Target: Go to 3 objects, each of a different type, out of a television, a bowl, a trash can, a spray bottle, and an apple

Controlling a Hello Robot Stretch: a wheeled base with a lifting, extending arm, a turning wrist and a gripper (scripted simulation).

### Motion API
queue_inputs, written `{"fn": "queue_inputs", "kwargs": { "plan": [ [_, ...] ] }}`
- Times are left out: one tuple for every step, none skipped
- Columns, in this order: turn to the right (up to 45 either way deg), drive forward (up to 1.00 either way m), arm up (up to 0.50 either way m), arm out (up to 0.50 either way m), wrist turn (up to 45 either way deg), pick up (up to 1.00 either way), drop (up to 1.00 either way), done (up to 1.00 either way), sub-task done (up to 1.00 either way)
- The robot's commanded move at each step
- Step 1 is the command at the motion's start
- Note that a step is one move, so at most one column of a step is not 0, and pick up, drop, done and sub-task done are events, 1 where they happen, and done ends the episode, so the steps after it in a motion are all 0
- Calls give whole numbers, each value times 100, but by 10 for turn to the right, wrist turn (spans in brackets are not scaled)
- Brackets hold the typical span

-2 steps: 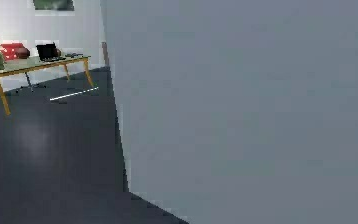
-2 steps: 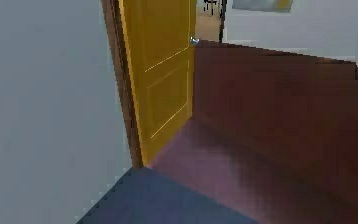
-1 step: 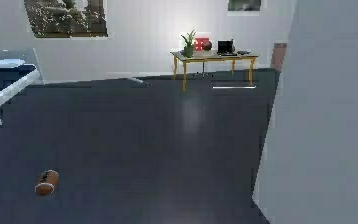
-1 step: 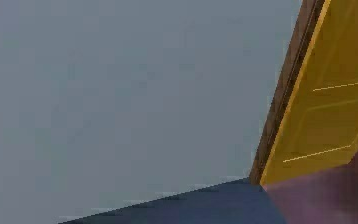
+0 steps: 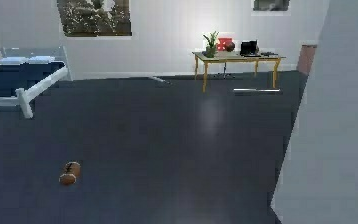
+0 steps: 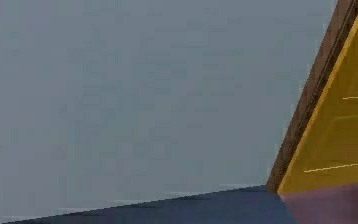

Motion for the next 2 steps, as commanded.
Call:
{"fn": "queue_inputs", "kwargs": {
  "plan": [
    [0, 100, 0, 0, 0, 0, 0, 0, 0],
    [0, 100, 0, 0, 0, 0, 0, 0, 0]
  ]
}}
